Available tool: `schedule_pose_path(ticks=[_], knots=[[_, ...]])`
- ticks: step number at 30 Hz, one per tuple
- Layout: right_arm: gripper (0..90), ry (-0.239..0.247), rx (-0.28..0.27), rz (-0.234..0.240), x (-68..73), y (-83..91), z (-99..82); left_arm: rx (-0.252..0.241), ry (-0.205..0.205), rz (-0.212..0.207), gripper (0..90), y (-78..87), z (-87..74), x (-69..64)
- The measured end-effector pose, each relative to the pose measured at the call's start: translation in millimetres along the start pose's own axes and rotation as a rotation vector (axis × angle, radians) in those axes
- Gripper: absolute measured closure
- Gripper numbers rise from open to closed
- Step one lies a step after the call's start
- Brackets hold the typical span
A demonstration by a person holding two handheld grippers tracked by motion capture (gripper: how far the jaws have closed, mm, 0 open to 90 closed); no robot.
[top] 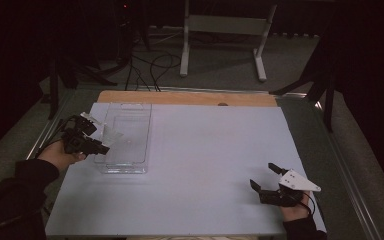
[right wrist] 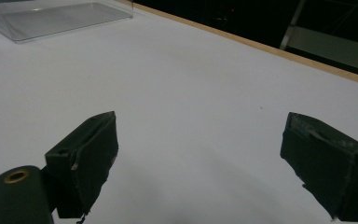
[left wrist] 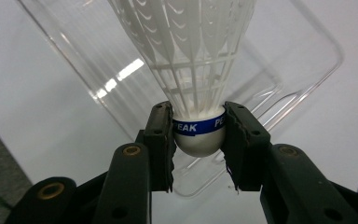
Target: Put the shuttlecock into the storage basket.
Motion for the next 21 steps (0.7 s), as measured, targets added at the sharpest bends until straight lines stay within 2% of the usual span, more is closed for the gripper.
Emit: schedule_pose_path(ticks=[3, 7, 14, 16, 21], knots=[[11.4, 0.001, 0.001, 0.001, -0.1, -0.1, -0.2, 0.012, -0.003, -0.009, 65.4, -3.0, -2.6, -0.1], [11.4, 0.001, 0.001, 0.0, -0.2, -0.1, -0.2, 0.028, -0.011, 0.005, 65.3, -6.7, -4.4, 0.4], [11.4, 0.001, 0.001, 0.002, -0.4, -0.2, -0.4, 0.065, -0.055, 0.02, 65.3, -10.9, -6.5, 0.3], [11.4, 0.0, 0.001, 0.002, -0.4, -0.2, -0.4, 0.067, -0.065, 0.012, 65.3, -11.2, -6.5, -0.8], [11.4, -0.005, 0.004, 0.0, -0.4, -0.5, -0.8, 0.083, -0.064, 0.026, 65.0, -12.7, -6.0, -1.4]])
Point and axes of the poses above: each handheld gripper's, and its own axes: y roughly backward along the jaws, z roughly out of its top, x roughly to its left, the point moved 5 cm from there along -y, roughly forward along the jaws, and after that the axes turned 9 degrees about z, right-handed, at the moved point
